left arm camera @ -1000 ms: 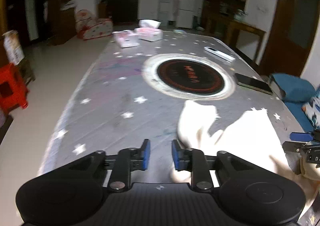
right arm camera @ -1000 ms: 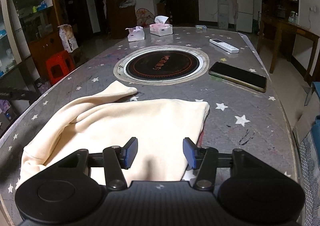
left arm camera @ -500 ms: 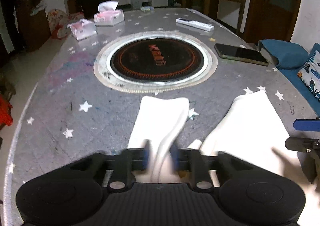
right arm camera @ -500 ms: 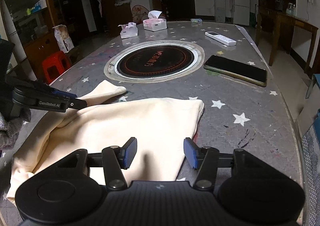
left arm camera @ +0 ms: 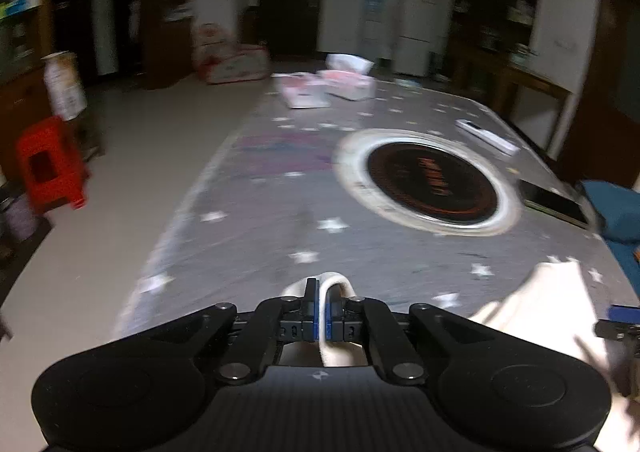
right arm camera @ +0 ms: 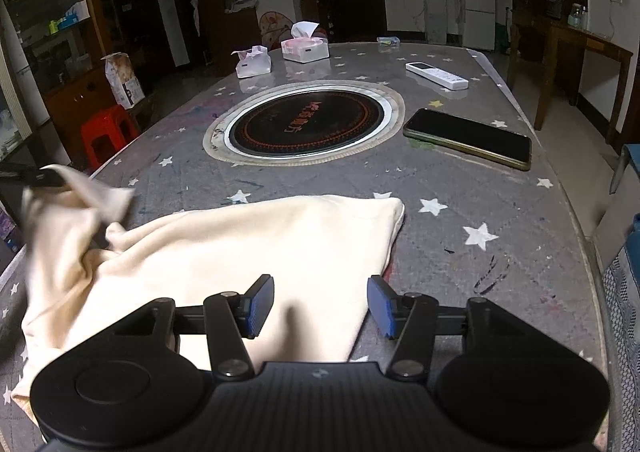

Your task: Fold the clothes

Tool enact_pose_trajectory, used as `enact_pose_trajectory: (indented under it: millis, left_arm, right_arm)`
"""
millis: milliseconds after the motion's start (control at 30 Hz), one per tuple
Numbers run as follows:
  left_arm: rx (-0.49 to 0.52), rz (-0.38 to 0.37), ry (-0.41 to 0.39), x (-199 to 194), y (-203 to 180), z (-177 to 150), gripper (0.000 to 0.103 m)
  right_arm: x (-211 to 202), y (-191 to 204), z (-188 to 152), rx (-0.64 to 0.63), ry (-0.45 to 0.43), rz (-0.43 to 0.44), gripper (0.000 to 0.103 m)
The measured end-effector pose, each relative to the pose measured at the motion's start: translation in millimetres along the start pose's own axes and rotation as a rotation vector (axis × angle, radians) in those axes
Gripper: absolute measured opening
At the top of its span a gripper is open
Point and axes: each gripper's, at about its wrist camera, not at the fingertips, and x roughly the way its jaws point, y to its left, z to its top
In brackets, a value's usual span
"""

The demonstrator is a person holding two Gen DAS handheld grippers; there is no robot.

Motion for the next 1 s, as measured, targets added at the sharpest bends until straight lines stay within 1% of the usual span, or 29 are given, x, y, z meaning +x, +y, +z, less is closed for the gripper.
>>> enact_pose_trajectory:
  millis: [100,200,267,333,400,467,533,633,700,767,900,933,1000]
  left_arm:
    - [-0.028,0.028,0.028,-13,23,-12,0.003]
    - [-0.029,0.093,0.081,-16,39,-26,0.005]
    - [-0.030,0.139,0.120,-14,46,-33,0.010]
    - [-0.033,0.181,0.152,-13,51,-38,0.018]
    - [-0.031,0.199,0.163,-16,53,-42,0.032]
    - [-0.023,0.200,0.152,-19,50,-37,0.040]
    - [-0.004,0.192,0.126,-24,44,-30,0.043]
    - [0.027,0.151,0.087,-29,30,-20,0.049]
    - [0.058,0.131,0.065,-29,19,-14,0.056]
    - [0.078,0.132,0.058,-27,13,-9,0.058]
    - [0.093,0.138,0.073,-23,11,-4,0.058]
    - [0.095,0.128,0.068,-23,10,-3,0.057]
    - [0.088,0.072,0.056,-24,6,-1,0.056]
  right_arm:
    - [-1,1,1,-0.011,0.002,-0.014,0.052]
    - [-5,0,2,-0.010,-0.009,-0.016,0.054]
    - [-3,-1,0,-0.003,-0.003,-0.020,0.054]
    - [-2,-1,-1,0.004,0.001,-0.022,0.054]
    - [-2,-2,-4,0.012,0.002,-0.019,0.054]
    - [-3,-3,-4,0.016,0.004,-0.021,0.054]
    - [-5,-4,-3,0.012,0.001,-0.025,0.054]
    - [-7,-7,0,0.015,-0.008,-0.031,0.054]
    - [-7,-9,4,0.015,-0.013,-0.036,0.054]
    - [-7,-11,6,0.019,-0.016,-0.039,0.054]
    - [-7,-14,11,0.015,-0.021,-0.041,0.054]
    - [-7,-14,12,0.014,-0.021,-0.043,0.054]
    - [-5,-16,14,0.016,-0.023,-0.048,0.054]
